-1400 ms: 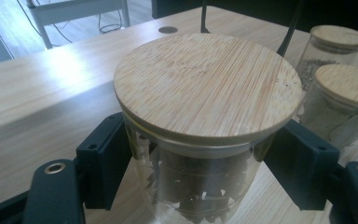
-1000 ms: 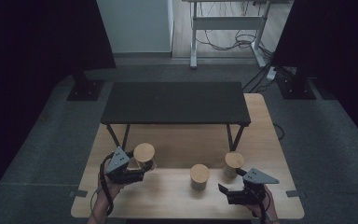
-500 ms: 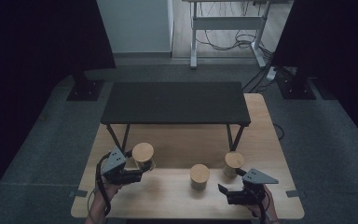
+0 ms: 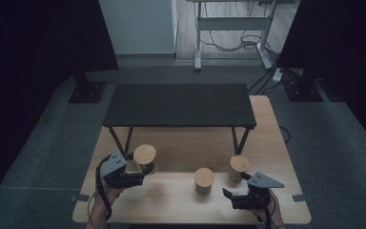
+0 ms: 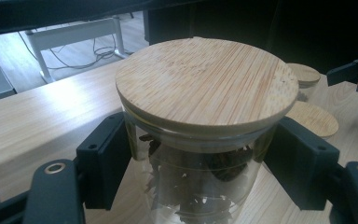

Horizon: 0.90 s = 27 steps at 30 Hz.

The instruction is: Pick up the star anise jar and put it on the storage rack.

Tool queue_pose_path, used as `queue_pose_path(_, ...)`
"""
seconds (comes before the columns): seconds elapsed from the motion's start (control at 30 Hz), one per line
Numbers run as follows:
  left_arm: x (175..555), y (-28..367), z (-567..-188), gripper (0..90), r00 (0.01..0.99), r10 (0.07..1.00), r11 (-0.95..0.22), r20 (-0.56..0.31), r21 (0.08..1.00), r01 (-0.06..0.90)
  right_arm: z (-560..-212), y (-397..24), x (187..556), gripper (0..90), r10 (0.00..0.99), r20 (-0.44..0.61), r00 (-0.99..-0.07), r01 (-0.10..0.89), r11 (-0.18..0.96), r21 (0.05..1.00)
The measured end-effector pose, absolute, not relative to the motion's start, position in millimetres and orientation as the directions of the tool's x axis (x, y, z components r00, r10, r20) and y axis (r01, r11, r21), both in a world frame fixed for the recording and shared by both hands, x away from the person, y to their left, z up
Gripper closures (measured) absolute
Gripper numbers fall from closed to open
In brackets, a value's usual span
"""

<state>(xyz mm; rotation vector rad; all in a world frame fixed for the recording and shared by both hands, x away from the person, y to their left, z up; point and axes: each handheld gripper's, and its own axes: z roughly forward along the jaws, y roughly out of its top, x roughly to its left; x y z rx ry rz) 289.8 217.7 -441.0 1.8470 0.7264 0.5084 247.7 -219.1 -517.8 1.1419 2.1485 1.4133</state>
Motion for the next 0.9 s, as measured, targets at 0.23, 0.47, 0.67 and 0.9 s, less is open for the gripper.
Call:
queue_pose_path(0.23, 288.1, 218.5, -434.2, 25.8, 0.727, 0.686, -0.279, 0.023, 0.931, 0.235, -518.9, -221.3, 249.0, 4.6, 0.770, 0.158, -0.619, 0.447, 0.179, 0.876)
queue_pose_path(0.47, 289.2, 217.5, -431.3, 25.8, 0.728, 0.685, -0.273, 0.017, 0.933, 0.235, -519.6, -220.9, 249.4, 4.6, 0.769, 0.162, -0.618, 0.450, 0.177, 0.875)
queue_pose_path(0.67, 290.8, 215.7, -429.5, 25.8, 0.731, 0.683, -0.275, 0.018, 0.933, 0.234, -520.2, -221.0, 249.8, 4.6, 0.771, 0.164, -0.615, 0.452, 0.175, 0.875)
queue_pose_path(0.9, 293.3, 216.3, -426.6, 25.8, 0.730, 0.683, -0.277, 0.019, 0.932, 0.235, -519.8, -220.9, 249.6, 4.6, 0.771, 0.164, -0.615, 0.451, 0.174, 0.875)
